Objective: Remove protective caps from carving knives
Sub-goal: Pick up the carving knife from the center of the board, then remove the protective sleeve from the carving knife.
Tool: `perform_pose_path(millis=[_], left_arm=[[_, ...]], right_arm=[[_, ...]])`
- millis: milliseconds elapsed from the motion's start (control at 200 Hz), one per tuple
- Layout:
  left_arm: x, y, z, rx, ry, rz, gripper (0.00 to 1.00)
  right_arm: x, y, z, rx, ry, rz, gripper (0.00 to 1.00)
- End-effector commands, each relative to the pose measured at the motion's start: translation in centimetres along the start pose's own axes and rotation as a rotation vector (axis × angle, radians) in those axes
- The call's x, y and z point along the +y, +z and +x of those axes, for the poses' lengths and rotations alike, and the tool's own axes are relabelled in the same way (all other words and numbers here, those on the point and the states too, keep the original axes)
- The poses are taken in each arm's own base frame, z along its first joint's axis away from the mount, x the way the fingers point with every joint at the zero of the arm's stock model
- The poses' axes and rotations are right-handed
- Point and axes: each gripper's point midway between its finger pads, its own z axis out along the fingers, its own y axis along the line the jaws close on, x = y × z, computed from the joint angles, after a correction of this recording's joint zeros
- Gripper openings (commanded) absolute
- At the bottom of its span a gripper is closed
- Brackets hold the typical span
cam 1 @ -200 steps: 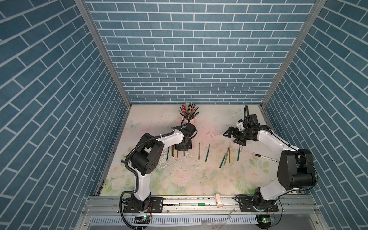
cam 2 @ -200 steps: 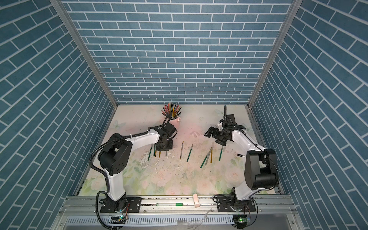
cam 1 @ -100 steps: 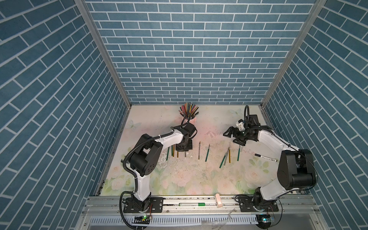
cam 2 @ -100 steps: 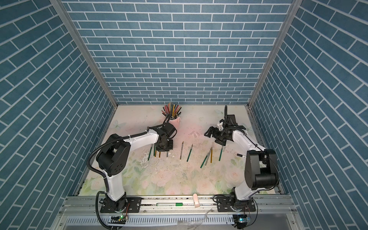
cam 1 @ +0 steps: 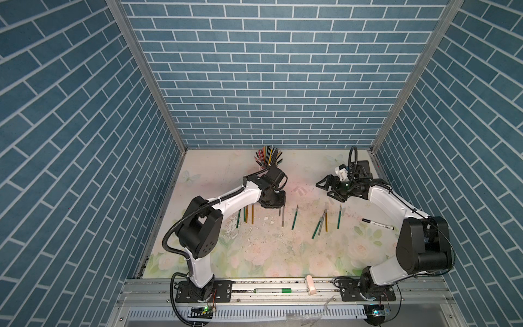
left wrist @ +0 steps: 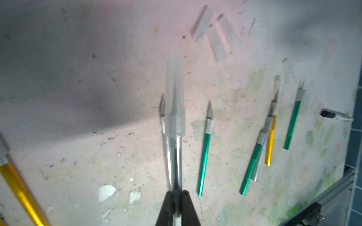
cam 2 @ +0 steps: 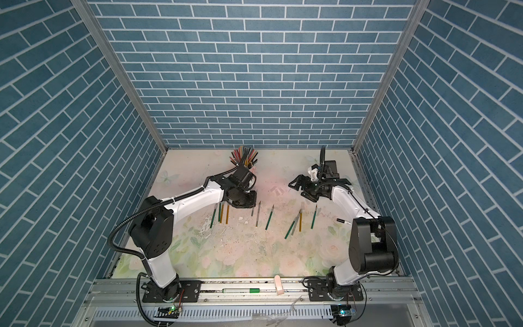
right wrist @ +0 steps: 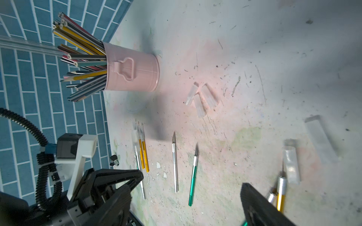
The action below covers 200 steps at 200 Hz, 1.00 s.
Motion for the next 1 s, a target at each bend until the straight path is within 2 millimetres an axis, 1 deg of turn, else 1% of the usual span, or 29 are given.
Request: perform_pose_path(millis=[0,110,185,325,425,515,590,700,995], left_arm=[[-2.4,-0.2,-0.8,-0.024,0.043,0.081,0.01],[-3.8,-0.1,-0.9,-0.03,0.066,0.117,0.01],[-4.4,0.2,-0.9,-0.028,0.077,0.125,0.01],[-5.1,0.6,-0.7,-0.02,0.088,0.137,0.01],[-5.5,0.7,-0.8,-0.02,0.094,0.146,0.01],[-5.8,0.9,-0.7,-0.018,0.1,0.15,0.01],[-5.9,1.0,-0.7,-0.016,0.101,0.152,0.01],[-6.1,1.0,-0.7,-0.017,0.104,0.159,0.01],[-6.4,1.0,-0.9,-0.018,0.112,0.167,0.01]], right_arm=[[2.6,0.0,0.0,0.001,-0.019,-0.063,0.87],[3.6,0.9,0.6,0.021,-0.033,-0.079,0.86],[4.2,1.6,1.0,0.034,-0.047,-0.085,0.86],[5.3,2.9,1.4,0.053,-0.057,-0.104,0.84],[5.7,3.5,1.7,0.064,-0.065,-0.104,0.83],[6.2,4.1,1.9,0.075,-0.065,-0.12,0.78],[6.4,4.5,2.1,0.08,-0.071,-0.117,0.75],[6.3,5.4,2.4,0.096,-0.064,-0.115,0.71],[6.3,7.3,2.1,0.115,-0.062,-0.098,0.55]])
